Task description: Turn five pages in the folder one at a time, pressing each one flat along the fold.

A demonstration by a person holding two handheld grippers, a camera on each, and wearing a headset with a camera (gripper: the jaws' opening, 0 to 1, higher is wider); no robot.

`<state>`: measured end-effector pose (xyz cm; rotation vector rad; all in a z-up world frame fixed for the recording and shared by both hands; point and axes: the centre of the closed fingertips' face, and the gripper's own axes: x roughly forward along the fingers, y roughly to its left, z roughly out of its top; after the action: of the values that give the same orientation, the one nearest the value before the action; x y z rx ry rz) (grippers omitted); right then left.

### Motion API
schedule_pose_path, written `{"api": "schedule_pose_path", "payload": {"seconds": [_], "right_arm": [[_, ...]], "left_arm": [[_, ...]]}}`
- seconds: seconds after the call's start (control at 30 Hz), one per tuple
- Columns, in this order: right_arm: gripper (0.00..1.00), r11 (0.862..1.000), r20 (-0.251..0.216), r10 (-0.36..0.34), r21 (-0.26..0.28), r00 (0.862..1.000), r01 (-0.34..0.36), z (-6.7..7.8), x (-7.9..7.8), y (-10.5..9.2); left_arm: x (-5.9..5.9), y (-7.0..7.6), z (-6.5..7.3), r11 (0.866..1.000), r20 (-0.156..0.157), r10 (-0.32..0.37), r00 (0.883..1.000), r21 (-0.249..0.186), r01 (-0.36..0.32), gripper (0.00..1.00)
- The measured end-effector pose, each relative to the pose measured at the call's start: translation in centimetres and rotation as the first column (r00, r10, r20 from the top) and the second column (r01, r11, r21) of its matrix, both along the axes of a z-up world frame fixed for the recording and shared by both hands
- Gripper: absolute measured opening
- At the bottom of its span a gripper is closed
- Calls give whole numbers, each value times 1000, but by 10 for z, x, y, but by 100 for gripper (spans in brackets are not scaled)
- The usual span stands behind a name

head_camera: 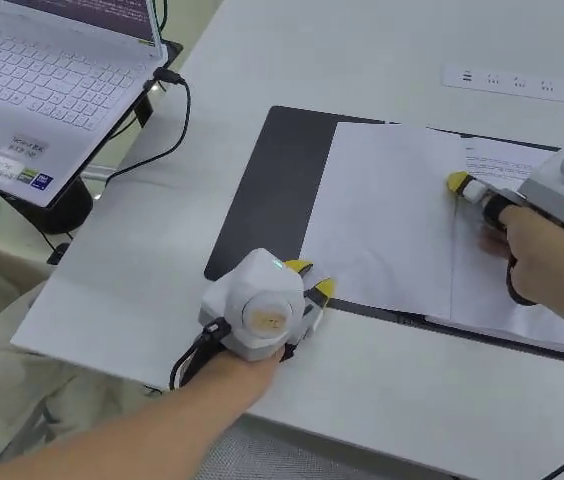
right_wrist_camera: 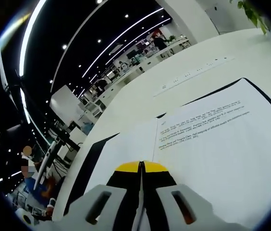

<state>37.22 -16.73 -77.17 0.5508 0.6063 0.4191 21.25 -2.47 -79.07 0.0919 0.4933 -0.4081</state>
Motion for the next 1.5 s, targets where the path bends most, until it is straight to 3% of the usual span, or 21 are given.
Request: {"api": "schedule_pose_path", "payload": {"seconds": [0.23,0.53,0.7,0.8,1.0,1.17,1.5], "right_arm": [[0,999,-8,36,-7,999,-36,8,-30,9],[0,999,-23,32,-11,999,-32,12,-55,6],[0,994,-15,97,-46,995,-98,9,-77,12],[0,992,15,108,-61,994,-107,10,-83,13],[0,990,-26,131,-50,991,-132,4,-106,13],[0,989,-27,139,-44,990,-140,1,-123,9],[0,992,-75,128,11,989,-128,-4,-142,4]], "left_arm": [[0,0,-1,1000,2,-3,1000,2,3,16],[0,0,-1,1000,1,-4,1000,4,4,16],[0,0,-1,1000,1,-5,1000,4,5,16],[-1,0,-1,1000,0,-4,1000,4,4,16],[-1,-1,-1,1000,0,-7,1000,7,7,16],[0,-1,0,1000,2,-7,1000,8,7,16],[-1,-1,1,1000,3,-10,1000,10,10,16]]}}
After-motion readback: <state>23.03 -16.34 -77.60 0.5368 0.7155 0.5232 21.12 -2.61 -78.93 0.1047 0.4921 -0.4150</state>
